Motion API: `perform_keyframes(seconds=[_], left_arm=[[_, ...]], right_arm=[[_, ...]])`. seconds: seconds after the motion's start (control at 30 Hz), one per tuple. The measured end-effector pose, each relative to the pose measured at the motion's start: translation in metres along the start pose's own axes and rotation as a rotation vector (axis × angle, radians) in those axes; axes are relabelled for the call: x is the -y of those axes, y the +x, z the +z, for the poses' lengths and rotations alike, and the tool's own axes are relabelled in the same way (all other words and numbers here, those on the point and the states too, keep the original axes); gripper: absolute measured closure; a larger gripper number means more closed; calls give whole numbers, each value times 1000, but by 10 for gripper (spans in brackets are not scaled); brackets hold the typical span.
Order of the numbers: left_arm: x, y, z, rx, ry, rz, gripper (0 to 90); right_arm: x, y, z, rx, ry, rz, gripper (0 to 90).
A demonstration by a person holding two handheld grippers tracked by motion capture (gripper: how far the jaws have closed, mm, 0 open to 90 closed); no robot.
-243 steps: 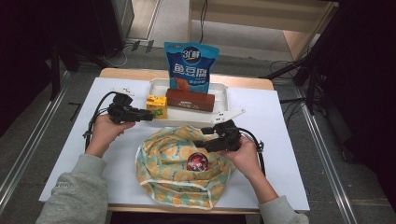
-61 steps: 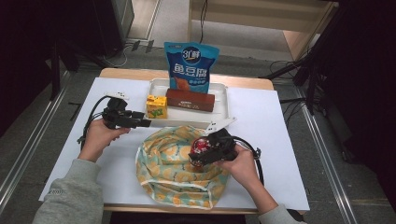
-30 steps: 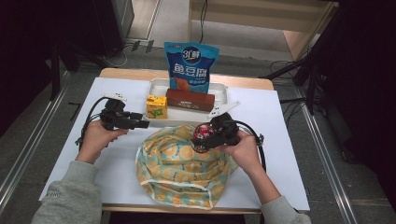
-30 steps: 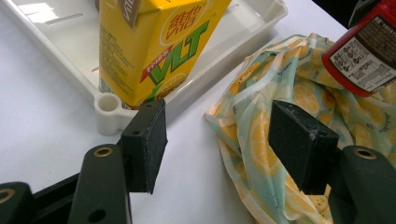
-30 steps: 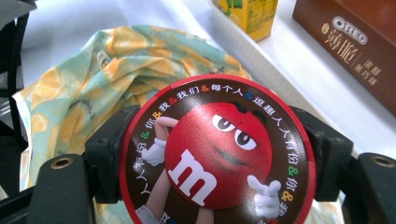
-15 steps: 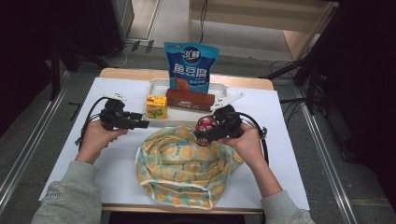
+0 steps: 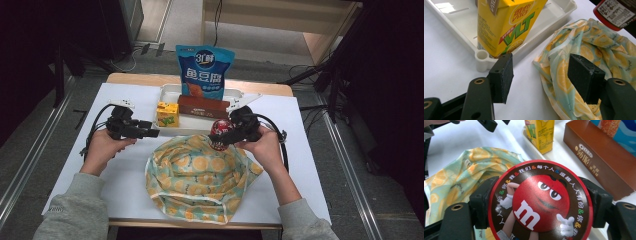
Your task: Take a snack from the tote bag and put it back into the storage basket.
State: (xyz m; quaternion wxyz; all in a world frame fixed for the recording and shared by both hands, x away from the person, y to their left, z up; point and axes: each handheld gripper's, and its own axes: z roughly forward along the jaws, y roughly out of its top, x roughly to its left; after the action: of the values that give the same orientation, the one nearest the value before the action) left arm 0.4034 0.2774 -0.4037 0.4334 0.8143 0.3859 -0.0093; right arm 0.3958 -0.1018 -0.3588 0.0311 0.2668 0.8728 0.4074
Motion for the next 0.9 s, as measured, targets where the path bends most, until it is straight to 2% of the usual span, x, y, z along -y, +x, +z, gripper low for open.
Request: perform_keyframes(seconds=[0.47,0.9], left_arm=[[1,0,-2,0,0,1,379],[2,1,-3,-2,2,1,379]], right_arm=[[-9,-15,-3,18,-20,7,254],[-15,-29,3,35,-5,16,254]])
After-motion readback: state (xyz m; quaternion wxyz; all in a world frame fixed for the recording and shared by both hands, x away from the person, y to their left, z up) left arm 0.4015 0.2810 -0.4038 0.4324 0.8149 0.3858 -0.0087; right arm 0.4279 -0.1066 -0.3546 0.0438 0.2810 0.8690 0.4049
